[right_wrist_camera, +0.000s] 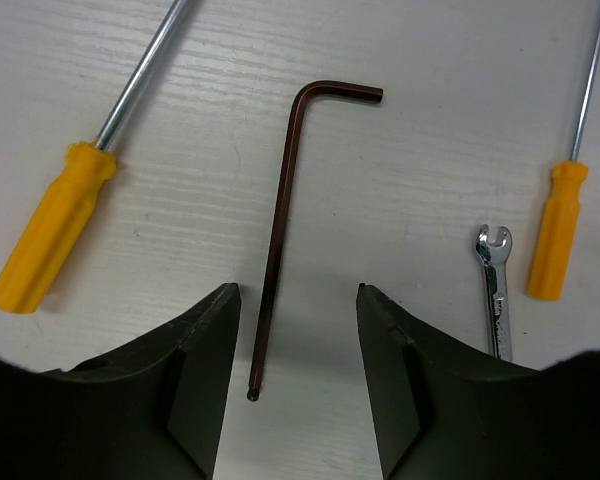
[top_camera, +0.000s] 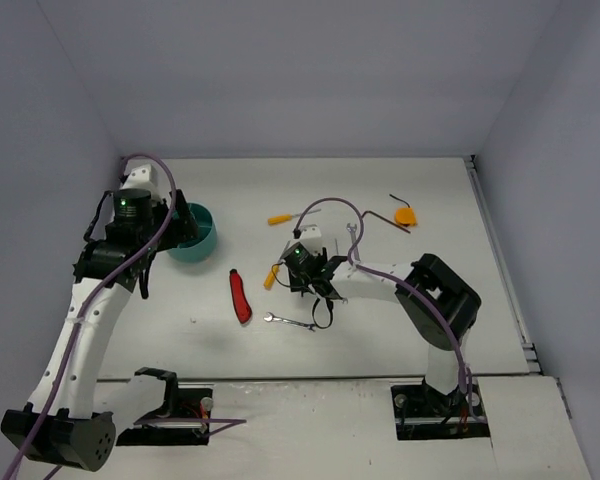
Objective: Sort the tools into containers
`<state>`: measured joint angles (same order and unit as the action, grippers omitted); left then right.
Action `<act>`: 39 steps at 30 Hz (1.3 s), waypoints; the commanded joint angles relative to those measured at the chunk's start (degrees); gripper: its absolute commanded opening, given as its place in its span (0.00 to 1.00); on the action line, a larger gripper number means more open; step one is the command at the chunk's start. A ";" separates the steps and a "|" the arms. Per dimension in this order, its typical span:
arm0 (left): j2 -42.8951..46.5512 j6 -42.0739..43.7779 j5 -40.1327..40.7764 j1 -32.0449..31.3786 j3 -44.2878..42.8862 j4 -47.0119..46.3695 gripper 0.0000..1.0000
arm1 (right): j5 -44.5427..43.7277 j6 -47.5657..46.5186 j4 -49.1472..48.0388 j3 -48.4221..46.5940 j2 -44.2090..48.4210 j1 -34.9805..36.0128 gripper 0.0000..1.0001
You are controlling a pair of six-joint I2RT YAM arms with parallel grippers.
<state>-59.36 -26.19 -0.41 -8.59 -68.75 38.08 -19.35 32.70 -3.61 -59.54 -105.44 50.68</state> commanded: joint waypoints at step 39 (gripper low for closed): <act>-16.70 -15.91 -10.24 -25.15 3.32 -28.57 0.75 | 12.08 -17.93 -23.19 23.30 39.15 -0.78 0.00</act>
<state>-75.47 -40.99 -10.50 -32.21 -61.46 15.28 -10.73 16.69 -20.57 -35.90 -70.40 50.17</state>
